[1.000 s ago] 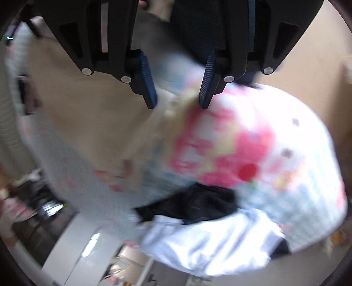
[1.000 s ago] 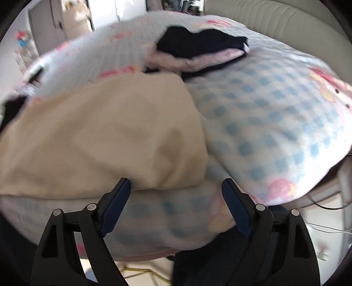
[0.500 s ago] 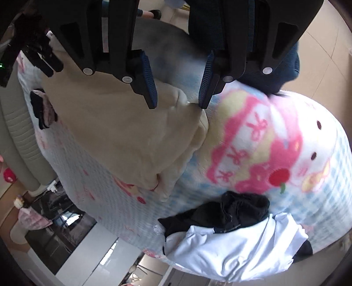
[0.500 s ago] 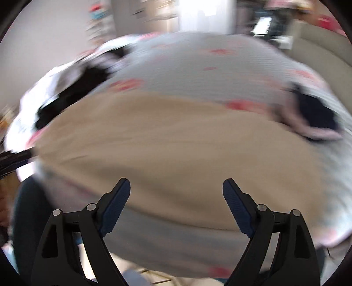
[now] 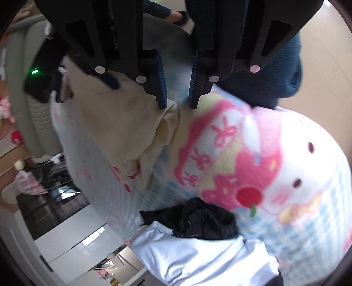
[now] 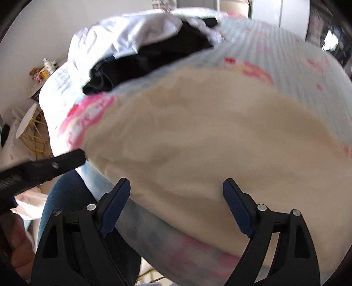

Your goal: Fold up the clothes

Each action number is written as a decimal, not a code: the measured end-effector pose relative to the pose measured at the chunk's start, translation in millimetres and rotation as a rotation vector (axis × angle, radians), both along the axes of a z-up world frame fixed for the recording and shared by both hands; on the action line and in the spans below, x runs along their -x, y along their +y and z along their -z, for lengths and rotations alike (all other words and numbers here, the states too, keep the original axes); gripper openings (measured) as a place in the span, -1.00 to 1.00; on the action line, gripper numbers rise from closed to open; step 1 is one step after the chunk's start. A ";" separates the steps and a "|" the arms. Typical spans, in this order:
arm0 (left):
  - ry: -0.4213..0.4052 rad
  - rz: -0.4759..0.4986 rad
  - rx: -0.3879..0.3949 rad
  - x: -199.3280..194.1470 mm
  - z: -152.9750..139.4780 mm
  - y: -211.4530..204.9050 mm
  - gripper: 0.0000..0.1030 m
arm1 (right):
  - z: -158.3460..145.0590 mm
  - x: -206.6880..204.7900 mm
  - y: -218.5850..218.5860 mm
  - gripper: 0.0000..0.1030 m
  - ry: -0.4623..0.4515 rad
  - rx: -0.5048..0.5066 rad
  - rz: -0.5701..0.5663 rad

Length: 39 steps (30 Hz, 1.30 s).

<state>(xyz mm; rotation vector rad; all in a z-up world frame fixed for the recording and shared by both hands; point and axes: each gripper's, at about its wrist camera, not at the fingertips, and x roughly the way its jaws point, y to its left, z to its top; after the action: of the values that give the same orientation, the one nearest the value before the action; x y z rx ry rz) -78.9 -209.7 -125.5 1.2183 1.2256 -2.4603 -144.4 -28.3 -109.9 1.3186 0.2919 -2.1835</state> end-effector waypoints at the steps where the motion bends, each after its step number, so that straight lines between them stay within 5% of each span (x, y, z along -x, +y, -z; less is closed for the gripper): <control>1: 0.027 0.017 -0.038 1.6 3.6 -1.6 -0.57 | 5.0 -0.1 1.1 0.70 -0.004 0.004 0.015; 6: 0.122 0.044 -0.177 -1.6 13.2 -2.6 -0.50 | 8.8 -2.2 1.2 0.72 0.006 0.003 0.044; 8: 0.131 0.053 -0.141 -1.7 8.5 1.7 -0.35 | 10.2 -0.9 0.9 0.74 -0.001 0.007 0.052; 11: 0.099 0.061 -0.049 3.6 5.3 9.8 -0.40 | 10.1 -2.1 -0.3 0.74 0.004 0.006 0.067; 13: 0.062 0.030 0.006 5.4 4.0 10.8 -0.71 | 7.1 -1.0 -4.7 0.74 0.004 0.018 0.076; 18: 0.018 0.022 0.128 0.1 -10.7 14.2 -0.82 | -1.6 2.5 -24.0 0.68 0.023 0.051 0.026; 26: -0.016 0.001 0.058 -6.9 -3.3 -6.2 -0.81 | 8.7 6.9 -5.6 0.73 0.016 0.038 0.042; 28: -0.049 -0.082 0.126 -13.2 -9.7 -20.5 -0.82 | 6.8 10.6 4.2 0.71 0.007 0.051 0.064; 30: 0.022 -0.095 0.030 -19.3 -13.7 -36.2 -0.81 | 1.7 14.7 16.6 0.70 -0.015 0.088 0.105; 33: 0.087 0.021 0.011 -4.5 -24.8 -21.0 -0.77 | -4.4 18.6 27.4 0.70 -0.046 0.135 0.137; 35: 0.093 0.170 0.119 12.6 -33.7 10.9 -0.53 | -8.2 20.4 32.7 0.70 -0.063 0.158 0.150; 36: 0.092 0.223 0.140 17.7 -33.6 21.1 -0.24 | -10.3 19.8 35.5 0.70 -0.056 0.147 0.147; 39: -0.006 0.276 0.263 32.0 -25.6 39.5 -0.18 | -16.7 13.8 56.3 0.70 0.000 0.083 0.153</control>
<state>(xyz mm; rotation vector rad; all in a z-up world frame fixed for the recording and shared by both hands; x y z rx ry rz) -110.9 -170.3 -99.9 1.3943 0.7403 -2.6966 -158.2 28.0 -93.1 1.3336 0.1015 -2.2951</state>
